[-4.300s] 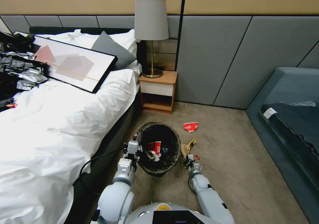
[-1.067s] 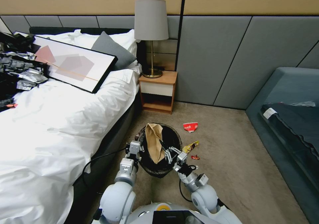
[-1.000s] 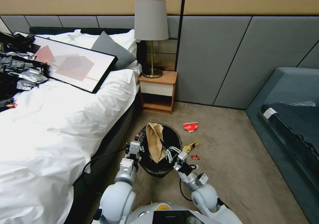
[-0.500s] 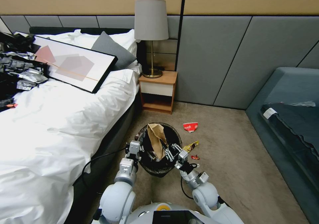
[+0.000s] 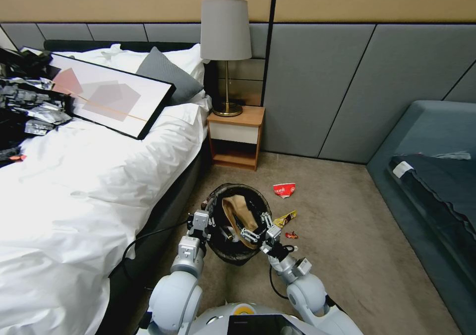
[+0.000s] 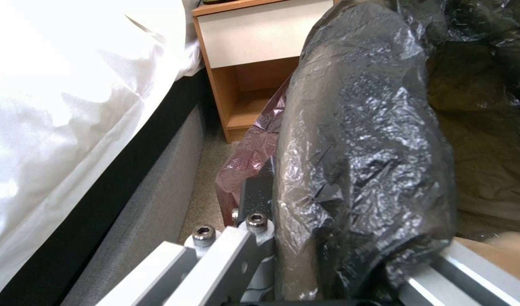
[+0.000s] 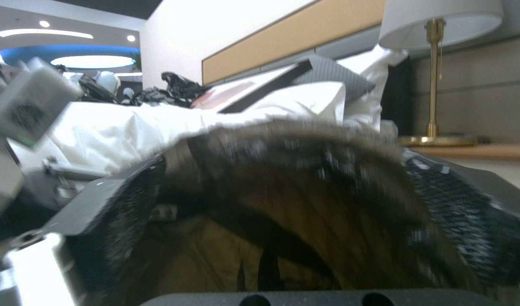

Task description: Pick up the trash bin, then pick up the garbage from the floor and place it into the trash bin.

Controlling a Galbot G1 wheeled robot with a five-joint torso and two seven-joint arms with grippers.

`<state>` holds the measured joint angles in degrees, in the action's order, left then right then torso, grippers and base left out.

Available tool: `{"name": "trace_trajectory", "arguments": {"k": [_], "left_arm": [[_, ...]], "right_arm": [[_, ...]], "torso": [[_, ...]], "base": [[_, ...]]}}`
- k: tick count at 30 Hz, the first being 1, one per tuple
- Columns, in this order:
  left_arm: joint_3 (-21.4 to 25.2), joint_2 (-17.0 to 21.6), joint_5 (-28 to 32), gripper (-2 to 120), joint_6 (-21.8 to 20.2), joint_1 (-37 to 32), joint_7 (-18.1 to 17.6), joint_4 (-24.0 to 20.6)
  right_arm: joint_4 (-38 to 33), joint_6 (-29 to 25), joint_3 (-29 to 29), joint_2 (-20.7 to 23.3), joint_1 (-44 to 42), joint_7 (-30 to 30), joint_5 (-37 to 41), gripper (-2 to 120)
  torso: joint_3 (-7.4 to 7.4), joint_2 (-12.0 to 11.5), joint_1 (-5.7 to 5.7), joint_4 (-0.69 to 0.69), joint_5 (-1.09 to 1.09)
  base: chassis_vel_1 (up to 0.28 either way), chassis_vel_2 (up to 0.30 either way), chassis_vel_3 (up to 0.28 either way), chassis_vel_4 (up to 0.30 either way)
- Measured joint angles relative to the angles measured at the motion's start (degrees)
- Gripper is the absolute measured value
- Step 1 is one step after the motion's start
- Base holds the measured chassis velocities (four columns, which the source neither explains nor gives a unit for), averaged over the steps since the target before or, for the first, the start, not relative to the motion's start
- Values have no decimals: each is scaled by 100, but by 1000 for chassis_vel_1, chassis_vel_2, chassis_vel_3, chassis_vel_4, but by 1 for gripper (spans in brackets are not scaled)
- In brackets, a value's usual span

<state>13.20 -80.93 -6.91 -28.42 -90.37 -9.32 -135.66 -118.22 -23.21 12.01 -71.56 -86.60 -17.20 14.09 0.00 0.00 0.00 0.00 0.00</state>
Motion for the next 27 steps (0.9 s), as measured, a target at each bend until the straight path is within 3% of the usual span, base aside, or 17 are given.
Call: {"name": "trace_trajectory", "arguments": {"k": [9, 19, 23, 27], "left_arm": [[-19, 0, 1, 1, -7, 5, 0, 24], [-6, 12, 5, 1, -15, -8, 0, 6], [34, 7, 14, 1, -15, -12, -4, -1], [76, -69, 15, 1, -6, -17, -15, 39]], "right_arm": [[-738, -24, 294, -22, -262, 86, -208, 114], [-1116, -93, 578, -122, -441, 306, -391, 108], [-1570, 350, 1036, -543, -894, 1544, -1346, 100], [-1736, 526, 1229, -1049, -1337, 2246, -1962, 100]], "torso": [[0, 0, 0, 0, 0], [0, 0, 0, 0, 0], [0, 0, 0, -1, -1], [0, 0, 0, -1, -1]], "base": [[0, 0, 0, 0], [0, 0, 0, 0], [0, 0, 0, 0], [0, 0, 0, 0]]}}
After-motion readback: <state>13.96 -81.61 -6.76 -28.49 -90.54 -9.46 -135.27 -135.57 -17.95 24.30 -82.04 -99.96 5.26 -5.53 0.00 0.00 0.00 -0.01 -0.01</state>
